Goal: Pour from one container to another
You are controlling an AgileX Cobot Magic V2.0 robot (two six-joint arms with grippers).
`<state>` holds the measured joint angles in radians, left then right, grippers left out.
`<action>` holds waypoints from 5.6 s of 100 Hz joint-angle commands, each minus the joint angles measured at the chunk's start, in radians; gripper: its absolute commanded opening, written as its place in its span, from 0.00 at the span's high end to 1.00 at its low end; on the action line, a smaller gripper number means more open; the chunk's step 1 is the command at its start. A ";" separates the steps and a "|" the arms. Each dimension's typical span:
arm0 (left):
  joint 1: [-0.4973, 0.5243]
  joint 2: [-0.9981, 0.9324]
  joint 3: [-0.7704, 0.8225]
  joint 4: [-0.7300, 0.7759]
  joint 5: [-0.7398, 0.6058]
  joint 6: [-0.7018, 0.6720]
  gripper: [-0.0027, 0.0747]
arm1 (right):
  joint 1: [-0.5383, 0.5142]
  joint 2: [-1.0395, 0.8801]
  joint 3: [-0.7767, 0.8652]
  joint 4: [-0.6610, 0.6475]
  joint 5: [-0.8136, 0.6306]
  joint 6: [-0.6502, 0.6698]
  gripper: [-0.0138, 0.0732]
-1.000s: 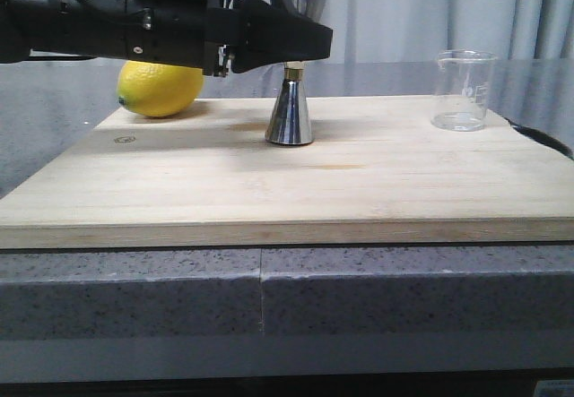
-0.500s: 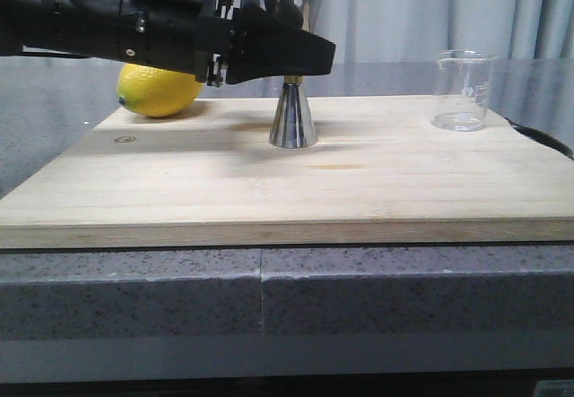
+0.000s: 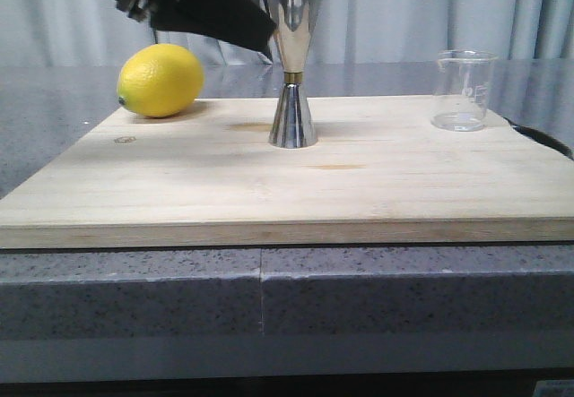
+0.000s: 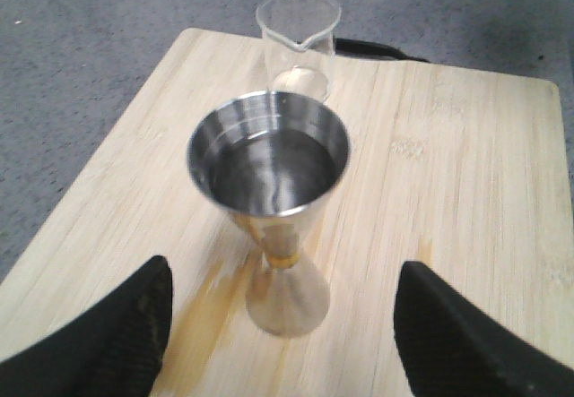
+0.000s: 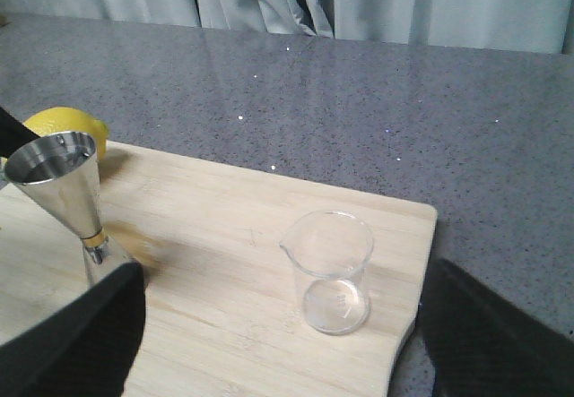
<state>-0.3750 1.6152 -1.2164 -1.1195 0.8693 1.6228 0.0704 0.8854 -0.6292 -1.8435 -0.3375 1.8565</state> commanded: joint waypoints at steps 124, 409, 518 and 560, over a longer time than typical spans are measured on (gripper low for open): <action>0.259 -0.959 0.440 0.982 -0.146 -1.489 0.47 | -0.006 -0.011 -0.025 -0.024 0.081 0.132 0.19; 0.346 -1.644 1.242 1.046 -0.855 -1.487 0.99 | -0.006 -0.011 -0.025 -0.024 0.083 0.132 0.92; 0.346 -1.644 1.242 1.046 -0.855 -1.487 0.99 | -0.051 -0.732 0.435 1.754 0.344 -1.686 0.92; 0.346 -1.644 1.242 1.046 -0.855 -1.487 0.99 | -0.112 -0.917 0.666 1.694 0.294 -1.684 0.92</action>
<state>-0.0326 -0.0051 0.0048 -0.0717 0.0929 0.1474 -0.0376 -0.0083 0.0097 -0.0820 0.0473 0.1849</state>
